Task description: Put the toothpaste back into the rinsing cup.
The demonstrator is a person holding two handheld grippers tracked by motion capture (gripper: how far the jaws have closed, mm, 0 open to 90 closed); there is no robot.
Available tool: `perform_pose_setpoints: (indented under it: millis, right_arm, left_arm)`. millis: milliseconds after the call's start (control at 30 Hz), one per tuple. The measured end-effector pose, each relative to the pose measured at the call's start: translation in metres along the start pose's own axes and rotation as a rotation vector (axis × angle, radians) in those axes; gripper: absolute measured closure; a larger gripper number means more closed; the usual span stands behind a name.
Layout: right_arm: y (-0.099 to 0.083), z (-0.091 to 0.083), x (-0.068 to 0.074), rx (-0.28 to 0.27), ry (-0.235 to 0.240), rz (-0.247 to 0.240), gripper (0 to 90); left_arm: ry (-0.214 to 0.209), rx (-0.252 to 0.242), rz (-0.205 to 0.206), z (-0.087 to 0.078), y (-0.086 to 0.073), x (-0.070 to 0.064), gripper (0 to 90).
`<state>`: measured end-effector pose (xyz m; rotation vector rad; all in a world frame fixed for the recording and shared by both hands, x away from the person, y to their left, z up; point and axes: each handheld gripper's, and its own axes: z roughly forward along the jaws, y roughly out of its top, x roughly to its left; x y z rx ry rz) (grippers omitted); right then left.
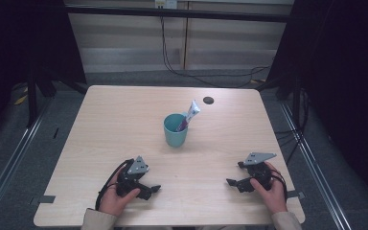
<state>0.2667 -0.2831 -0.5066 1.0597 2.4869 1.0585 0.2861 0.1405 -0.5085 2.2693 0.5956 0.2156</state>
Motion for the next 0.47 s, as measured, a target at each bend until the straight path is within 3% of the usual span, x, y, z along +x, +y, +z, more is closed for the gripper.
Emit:
perform_pose_setpoints:
  millis: [167,467]
  right_arm:
    - [-0.0052,0.0008,0.0019,-0.035,-0.015,-0.010,13.7]
    - [-0.0050,0.0012,0.0030,-0.027,-0.031,-0.013,12.9]
  left_arm:
    - [0.000,-0.001,-0.001,0.0001,-0.0001,0.0000,10.4]
    - [-0.001,-0.001,0.000,0.0001,0.0000,0.0000,10.4]
